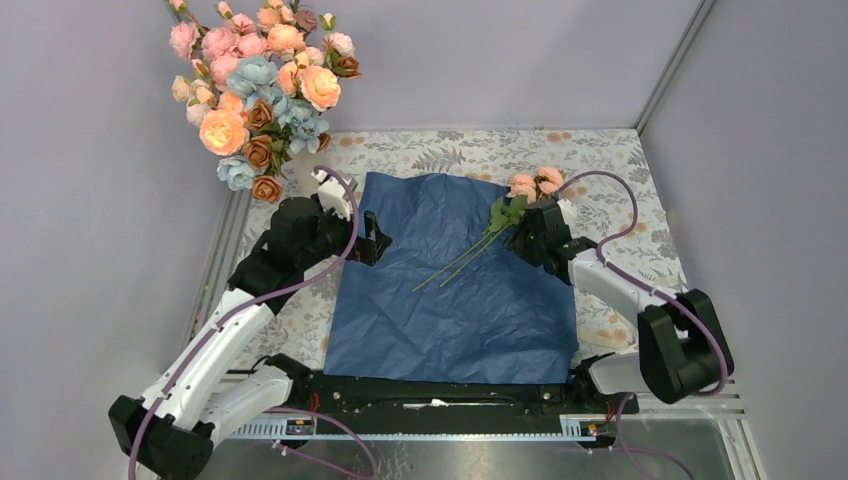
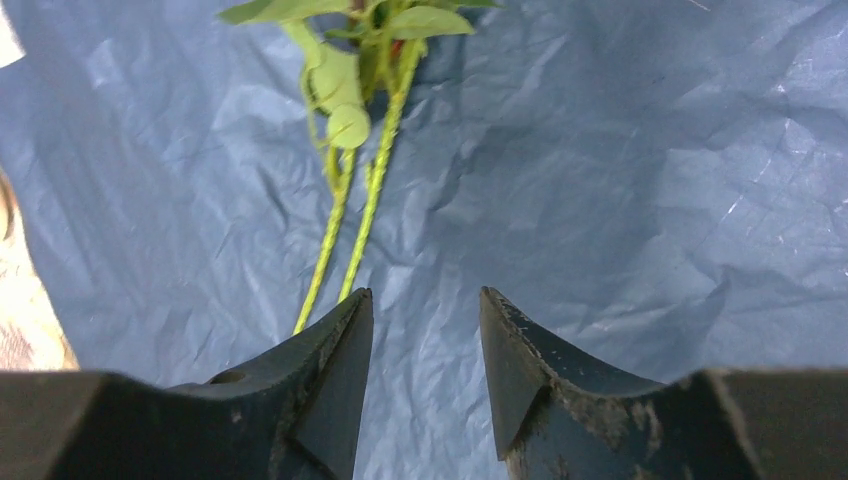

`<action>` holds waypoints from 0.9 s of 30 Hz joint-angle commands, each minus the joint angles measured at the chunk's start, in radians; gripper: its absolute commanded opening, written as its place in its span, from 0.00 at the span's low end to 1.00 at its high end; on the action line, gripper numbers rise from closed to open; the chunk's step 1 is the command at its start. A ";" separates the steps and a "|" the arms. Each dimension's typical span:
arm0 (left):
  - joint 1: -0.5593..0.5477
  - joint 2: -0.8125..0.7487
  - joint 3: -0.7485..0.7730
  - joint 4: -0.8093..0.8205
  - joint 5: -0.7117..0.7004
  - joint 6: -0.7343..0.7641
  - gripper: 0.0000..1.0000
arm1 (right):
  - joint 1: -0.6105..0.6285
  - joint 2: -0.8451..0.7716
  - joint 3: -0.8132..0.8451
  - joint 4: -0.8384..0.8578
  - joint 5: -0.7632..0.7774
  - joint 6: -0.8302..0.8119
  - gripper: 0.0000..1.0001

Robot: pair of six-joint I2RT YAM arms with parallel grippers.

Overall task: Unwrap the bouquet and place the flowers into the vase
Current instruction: Insert the fake flower into the vase, then pick up the fake flower from the wrapping paper.

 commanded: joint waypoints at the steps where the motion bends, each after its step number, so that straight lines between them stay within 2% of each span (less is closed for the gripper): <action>1: 0.057 -0.014 0.034 0.023 0.136 0.030 0.99 | -0.031 0.086 -0.013 0.172 0.022 0.080 0.49; 5: 0.088 -0.044 0.001 0.025 0.101 0.028 0.99 | -0.048 0.178 0.010 0.239 0.007 0.100 0.47; 11: 0.114 -0.033 0.006 0.033 0.131 0.025 0.99 | -0.070 0.282 0.067 0.262 0.006 0.104 0.46; 21: 0.128 -0.036 -0.003 0.031 0.137 0.023 0.99 | -0.095 0.345 0.106 0.302 -0.009 0.105 0.46; 27: 0.129 -0.044 -0.009 0.043 0.195 0.026 0.99 | -0.098 0.393 0.126 0.303 -0.014 0.102 0.46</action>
